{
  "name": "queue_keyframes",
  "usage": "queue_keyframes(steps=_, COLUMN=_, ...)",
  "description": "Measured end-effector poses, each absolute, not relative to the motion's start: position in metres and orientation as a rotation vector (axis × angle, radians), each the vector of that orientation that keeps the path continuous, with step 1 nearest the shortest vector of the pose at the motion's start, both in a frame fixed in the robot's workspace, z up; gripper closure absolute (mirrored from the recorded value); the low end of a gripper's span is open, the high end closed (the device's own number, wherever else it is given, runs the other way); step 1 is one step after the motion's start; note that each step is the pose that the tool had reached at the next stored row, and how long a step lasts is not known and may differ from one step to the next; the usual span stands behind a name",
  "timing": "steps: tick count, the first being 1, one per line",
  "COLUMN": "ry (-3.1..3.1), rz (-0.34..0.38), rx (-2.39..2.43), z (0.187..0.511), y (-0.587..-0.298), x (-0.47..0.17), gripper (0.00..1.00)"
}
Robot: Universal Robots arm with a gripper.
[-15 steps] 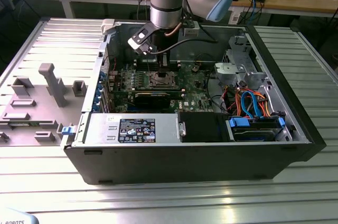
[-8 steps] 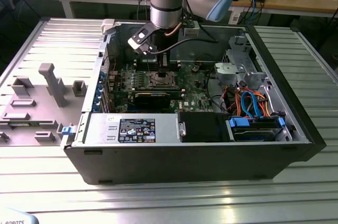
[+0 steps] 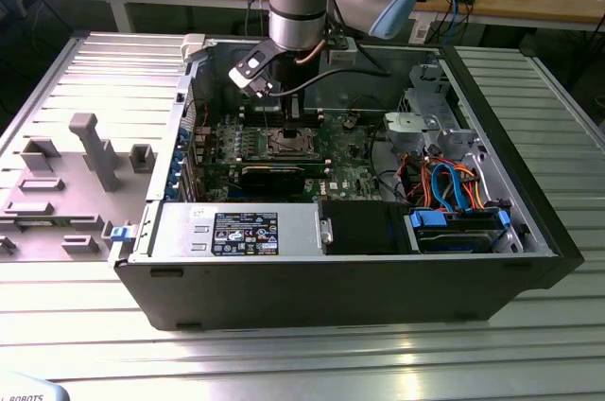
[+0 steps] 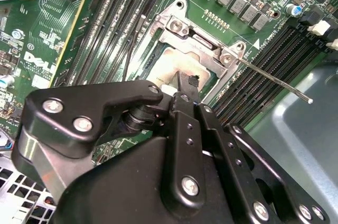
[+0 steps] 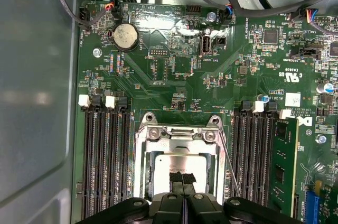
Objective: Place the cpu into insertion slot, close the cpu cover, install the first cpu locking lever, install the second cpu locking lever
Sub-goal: 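Install the first cpu locking lever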
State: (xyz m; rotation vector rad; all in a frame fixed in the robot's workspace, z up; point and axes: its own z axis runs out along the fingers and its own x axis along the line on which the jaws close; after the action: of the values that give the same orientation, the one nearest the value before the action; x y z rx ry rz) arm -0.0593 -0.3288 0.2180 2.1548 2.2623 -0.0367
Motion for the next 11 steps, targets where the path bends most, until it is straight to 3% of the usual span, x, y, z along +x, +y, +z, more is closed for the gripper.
queue_keyframes(steps=11, ry=2.262, rz=-0.036, rx=2.155, z=0.234, y=-0.329, x=-0.059, gripper=0.89)
